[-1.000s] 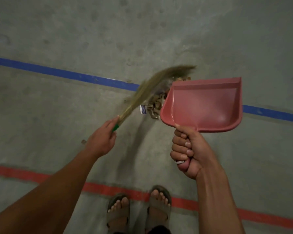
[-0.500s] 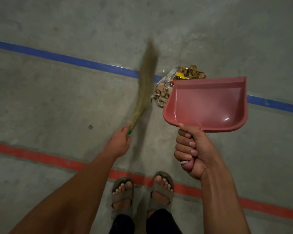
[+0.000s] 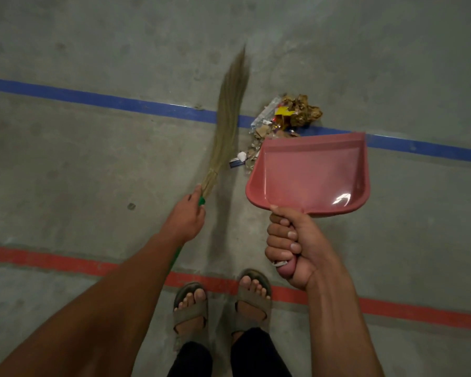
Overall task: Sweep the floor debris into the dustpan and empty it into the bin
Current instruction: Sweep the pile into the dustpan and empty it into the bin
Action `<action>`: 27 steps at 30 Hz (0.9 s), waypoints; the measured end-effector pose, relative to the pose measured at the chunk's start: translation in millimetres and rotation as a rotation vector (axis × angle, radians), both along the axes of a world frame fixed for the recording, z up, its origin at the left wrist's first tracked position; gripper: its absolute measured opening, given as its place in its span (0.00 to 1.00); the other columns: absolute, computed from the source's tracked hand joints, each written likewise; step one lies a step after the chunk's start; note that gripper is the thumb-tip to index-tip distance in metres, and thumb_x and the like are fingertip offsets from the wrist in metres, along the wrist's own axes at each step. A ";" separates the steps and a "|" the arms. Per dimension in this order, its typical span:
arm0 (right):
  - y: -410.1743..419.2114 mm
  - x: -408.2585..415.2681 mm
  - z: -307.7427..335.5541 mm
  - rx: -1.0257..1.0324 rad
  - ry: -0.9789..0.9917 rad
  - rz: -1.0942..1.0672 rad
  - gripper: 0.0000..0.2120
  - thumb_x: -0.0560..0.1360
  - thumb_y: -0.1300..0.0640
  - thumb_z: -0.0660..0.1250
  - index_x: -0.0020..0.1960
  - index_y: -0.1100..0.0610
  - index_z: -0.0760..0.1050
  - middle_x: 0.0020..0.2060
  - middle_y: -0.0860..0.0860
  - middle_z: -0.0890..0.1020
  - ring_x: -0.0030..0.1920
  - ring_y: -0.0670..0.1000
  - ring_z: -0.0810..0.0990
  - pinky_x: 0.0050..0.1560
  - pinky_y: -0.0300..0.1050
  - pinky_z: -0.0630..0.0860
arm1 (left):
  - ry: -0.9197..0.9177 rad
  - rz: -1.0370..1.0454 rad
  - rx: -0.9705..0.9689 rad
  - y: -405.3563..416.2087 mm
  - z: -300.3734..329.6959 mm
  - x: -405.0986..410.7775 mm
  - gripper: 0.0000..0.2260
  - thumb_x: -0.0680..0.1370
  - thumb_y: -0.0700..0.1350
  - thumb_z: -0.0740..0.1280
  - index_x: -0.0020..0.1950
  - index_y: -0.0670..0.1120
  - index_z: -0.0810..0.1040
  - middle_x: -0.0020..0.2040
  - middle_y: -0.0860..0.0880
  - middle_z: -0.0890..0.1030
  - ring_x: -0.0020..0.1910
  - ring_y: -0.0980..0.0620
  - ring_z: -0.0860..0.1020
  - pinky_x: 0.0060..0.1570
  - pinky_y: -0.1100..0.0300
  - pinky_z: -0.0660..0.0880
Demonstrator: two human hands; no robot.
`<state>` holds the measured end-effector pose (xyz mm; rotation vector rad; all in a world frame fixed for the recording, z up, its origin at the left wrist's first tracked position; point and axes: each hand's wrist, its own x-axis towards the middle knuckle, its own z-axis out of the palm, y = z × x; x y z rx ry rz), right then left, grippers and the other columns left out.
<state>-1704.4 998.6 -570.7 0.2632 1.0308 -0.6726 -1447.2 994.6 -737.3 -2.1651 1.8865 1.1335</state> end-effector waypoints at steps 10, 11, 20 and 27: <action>14.7 10.0 -41.2 0.097 -0.295 -0.057 0.18 0.81 0.58 0.60 0.33 0.52 0.62 0.18 0.44 0.61 0.14 0.42 0.58 0.14 0.36 0.59 | 0.019 0.074 -0.178 -43.4 67.9 1.4 0.24 0.84 0.52 0.64 0.79 0.49 0.64 0.65 0.38 0.79 0.61 0.36 0.79 0.59 0.48 0.75; 15.1 13.7 -45.3 0.100 -0.332 -0.072 0.18 0.81 0.58 0.60 0.33 0.53 0.63 0.17 0.44 0.61 0.14 0.42 0.59 0.14 0.37 0.59 | 0.009 0.068 -0.175 -51.3 72.9 2.4 0.23 0.84 0.53 0.64 0.78 0.49 0.65 0.64 0.37 0.80 0.59 0.35 0.79 0.57 0.48 0.75; 42.6 82.8 -105.6 0.076 -0.446 -0.174 0.19 0.83 0.54 0.61 0.33 0.52 0.64 0.18 0.44 0.61 0.15 0.42 0.60 0.16 0.36 0.58 | -0.054 -0.040 -0.141 -120.5 63.5 -0.4 0.23 0.85 0.50 0.62 0.79 0.50 0.63 0.65 0.38 0.79 0.58 0.35 0.79 0.57 0.45 0.77; 37.0 135.7 -159.4 0.133 -0.449 -0.250 0.20 0.82 0.50 0.64 0.34 0.52 0.64 0.19 0.44 0.61 0.16 0.43 0.59 0.16 0.36 0.60 | 0.047 -0.059 -0.221 -151.5 15.4 -1.6 0.21 0.84 0.49 0.62 0.77 0.52 0.64 0.62 0.41 0.80 0.58 0.36 0.79 0.53 0.46 0.75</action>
